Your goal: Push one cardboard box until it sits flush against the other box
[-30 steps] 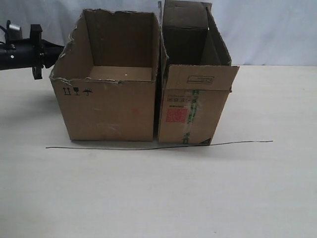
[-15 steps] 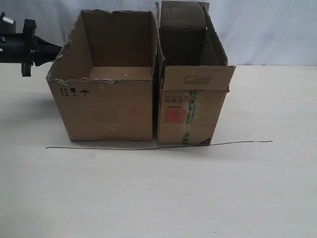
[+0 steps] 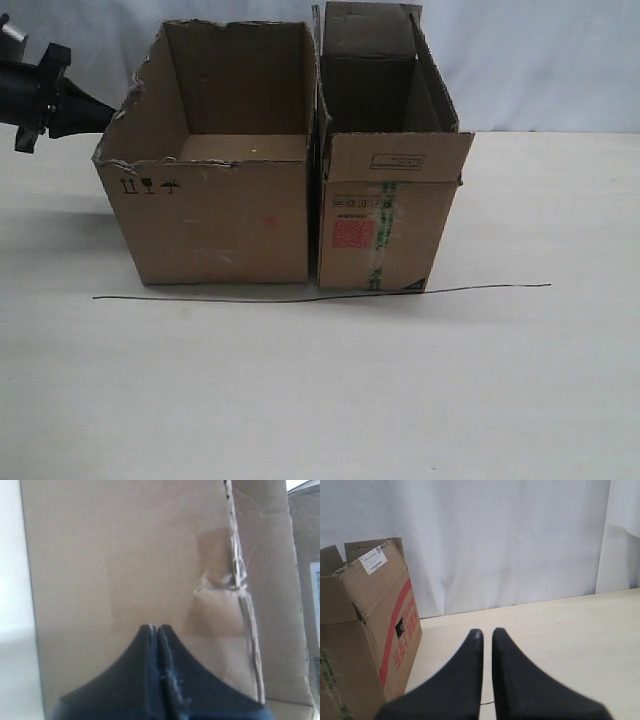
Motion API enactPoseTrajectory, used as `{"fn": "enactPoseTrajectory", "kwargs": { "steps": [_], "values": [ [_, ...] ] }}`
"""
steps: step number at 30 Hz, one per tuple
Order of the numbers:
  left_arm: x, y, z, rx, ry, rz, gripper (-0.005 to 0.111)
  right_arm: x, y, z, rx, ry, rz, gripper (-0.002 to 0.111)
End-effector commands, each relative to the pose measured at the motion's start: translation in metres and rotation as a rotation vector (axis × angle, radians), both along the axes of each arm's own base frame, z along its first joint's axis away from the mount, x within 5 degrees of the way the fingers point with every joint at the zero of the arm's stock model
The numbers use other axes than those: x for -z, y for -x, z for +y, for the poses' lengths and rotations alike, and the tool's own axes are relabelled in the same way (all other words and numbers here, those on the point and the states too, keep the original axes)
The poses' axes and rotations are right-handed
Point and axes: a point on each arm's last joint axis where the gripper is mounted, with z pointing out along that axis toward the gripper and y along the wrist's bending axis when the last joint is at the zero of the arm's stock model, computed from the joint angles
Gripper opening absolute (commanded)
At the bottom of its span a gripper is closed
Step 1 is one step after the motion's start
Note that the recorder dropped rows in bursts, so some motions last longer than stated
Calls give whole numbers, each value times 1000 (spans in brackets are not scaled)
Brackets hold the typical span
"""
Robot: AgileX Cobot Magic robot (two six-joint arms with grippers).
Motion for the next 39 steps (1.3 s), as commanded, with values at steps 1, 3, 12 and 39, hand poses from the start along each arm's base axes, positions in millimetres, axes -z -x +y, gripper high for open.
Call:
{"fn": "enactPoseTrajectory", "kwargs": {
  "steps": [1, 3, 12, 39],
  "values": [
    [-9, 10, -3, 19, -8, -3, 0, 0, 0, 0, 2, -7, -8, 5],
    [-7, 15, -4, 23, -6, 8, 0, 0, 0, 0, 2, -7, -8, 5],
    [-32, 33, 2, 17, -19, -68, 0, 0, 0, 0, 2, -7, -8, 5],
    [-169, 360, -60, -434, -434, -904, 0, 0, 0, 0, 2, -7, -8, 5]
  ]
}}
